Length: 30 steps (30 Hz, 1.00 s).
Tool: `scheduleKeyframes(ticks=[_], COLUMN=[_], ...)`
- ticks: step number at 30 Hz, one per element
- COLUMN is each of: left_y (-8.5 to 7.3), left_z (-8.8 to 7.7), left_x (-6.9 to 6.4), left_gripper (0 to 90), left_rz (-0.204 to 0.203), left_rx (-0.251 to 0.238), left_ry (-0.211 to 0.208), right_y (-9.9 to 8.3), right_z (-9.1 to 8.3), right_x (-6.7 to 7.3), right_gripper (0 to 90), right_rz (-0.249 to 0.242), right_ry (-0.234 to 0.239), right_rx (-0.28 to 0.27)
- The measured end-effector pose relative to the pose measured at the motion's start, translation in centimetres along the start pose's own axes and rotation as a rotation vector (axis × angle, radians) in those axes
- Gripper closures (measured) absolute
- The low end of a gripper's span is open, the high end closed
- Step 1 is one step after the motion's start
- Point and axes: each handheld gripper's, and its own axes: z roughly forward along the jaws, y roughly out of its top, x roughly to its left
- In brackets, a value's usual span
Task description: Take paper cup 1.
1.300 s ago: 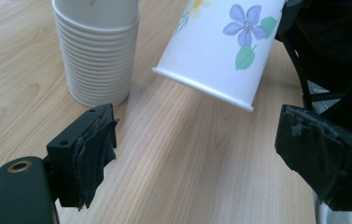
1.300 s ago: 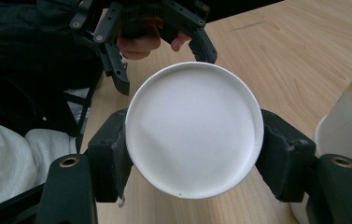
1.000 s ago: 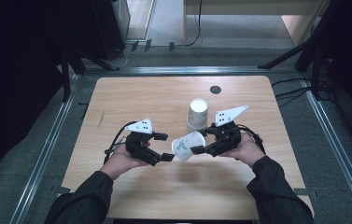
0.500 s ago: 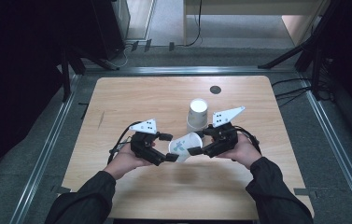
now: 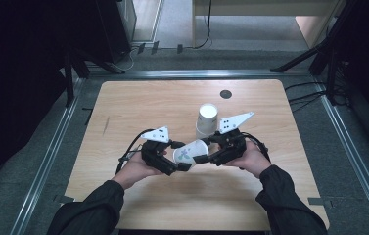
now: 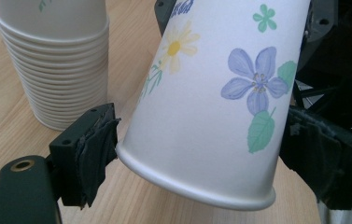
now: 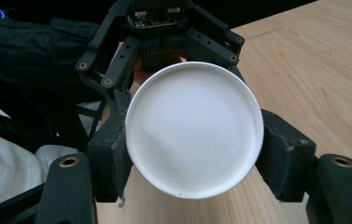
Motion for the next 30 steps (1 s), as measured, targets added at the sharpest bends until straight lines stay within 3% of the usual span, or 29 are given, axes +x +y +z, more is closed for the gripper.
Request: scheduleKeyframes(ticks=[30], left_y=[-0.06], left_z=[-0.24], left_x=[-0.12], left_gripper=[21.8], left_rz=[0.034], left_rx=[0.003], left_ry=[0.017], right_y=[-0.05], right_z=[0.01], right_x=[-0.21], right_gripper=[34.8], right_rz=[0.022], right_ry=[0.000], right_rx=[-0.018])
